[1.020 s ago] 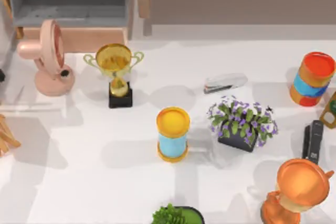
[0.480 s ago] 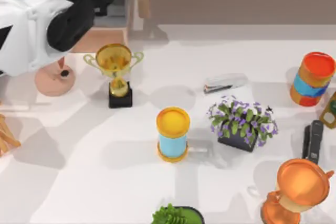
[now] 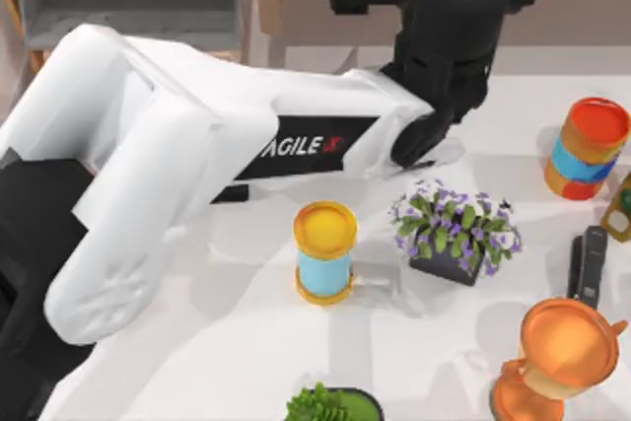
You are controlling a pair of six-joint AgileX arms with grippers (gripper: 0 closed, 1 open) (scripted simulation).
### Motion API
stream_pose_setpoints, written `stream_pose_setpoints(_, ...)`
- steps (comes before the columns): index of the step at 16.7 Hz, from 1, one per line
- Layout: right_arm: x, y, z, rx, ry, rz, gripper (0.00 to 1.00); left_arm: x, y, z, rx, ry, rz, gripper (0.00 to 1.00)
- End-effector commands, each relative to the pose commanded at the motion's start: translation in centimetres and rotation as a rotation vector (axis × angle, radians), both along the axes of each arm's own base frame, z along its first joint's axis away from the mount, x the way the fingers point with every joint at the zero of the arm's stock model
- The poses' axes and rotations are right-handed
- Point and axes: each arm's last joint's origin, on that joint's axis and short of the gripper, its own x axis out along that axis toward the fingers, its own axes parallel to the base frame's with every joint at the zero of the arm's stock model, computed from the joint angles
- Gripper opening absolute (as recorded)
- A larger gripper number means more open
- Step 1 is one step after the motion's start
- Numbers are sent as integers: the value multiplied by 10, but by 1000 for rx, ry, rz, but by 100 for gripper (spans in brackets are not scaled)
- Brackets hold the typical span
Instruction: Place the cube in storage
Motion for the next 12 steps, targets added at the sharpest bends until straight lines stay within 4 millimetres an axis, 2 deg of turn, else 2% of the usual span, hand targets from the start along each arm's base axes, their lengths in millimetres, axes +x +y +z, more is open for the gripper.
stream_pose_setpoints(2,0,0,0,0,0,0,100,-3,-19,-21,-3,3,-2,100)
stream_pose_setpoints(4,0,0,0,0,0,0,100,-4,-27,-32,-5,5,-2,100)
stream_pose_setpoints(12,0,0,0,0,0,0,100,3,-27,-33,-4,6,-2,100)
